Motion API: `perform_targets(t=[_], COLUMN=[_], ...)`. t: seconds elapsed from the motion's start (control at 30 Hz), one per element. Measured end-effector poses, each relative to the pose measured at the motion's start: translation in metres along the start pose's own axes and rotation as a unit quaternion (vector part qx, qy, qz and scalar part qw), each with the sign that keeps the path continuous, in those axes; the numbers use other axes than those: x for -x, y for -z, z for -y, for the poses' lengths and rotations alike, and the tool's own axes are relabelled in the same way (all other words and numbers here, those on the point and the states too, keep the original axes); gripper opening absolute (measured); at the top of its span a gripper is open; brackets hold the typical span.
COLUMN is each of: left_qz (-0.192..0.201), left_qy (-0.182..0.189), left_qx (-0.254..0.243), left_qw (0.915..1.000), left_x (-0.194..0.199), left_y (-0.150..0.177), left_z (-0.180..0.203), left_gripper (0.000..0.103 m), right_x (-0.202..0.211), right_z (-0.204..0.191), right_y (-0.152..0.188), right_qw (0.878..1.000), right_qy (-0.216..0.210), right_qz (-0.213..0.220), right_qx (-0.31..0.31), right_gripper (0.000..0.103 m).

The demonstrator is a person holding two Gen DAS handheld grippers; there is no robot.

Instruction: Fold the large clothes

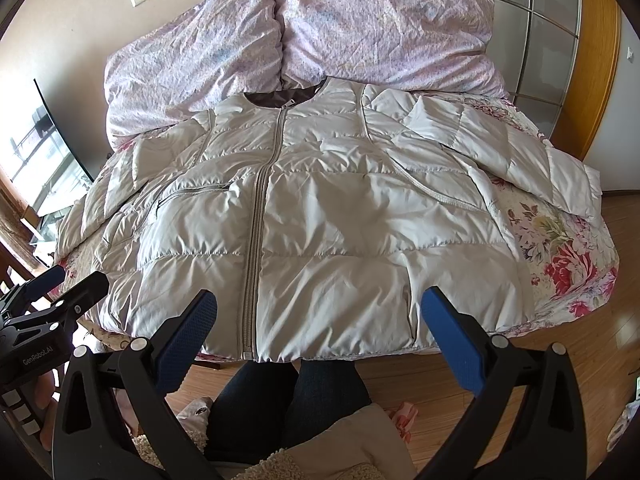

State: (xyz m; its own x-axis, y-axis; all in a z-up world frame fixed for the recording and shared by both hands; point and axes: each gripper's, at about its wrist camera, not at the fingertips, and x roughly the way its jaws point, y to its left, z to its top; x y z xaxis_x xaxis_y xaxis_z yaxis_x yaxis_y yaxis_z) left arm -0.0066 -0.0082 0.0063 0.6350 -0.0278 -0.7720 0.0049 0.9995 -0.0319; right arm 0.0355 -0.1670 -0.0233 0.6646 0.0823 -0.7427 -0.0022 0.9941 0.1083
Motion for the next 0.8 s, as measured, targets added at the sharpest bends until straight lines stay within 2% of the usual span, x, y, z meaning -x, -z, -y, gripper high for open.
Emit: perform_targets(t=[0.8], left_qz=[0.0], left_qy=[0.0], left_qx=[0.001], left_qw=[1.0], left_x=[-0.0004], left_y=[-0.0002], left_z=[-0.0012], left_gripper=[0.101], right_x=[0.001], right_z=[0.0025], right_y=[-0.0004], right_qw=[1.0], right_qy=[-0.001], right_qz=[-0.002], right_qx=[-0.002], right_gripper=[0.102])
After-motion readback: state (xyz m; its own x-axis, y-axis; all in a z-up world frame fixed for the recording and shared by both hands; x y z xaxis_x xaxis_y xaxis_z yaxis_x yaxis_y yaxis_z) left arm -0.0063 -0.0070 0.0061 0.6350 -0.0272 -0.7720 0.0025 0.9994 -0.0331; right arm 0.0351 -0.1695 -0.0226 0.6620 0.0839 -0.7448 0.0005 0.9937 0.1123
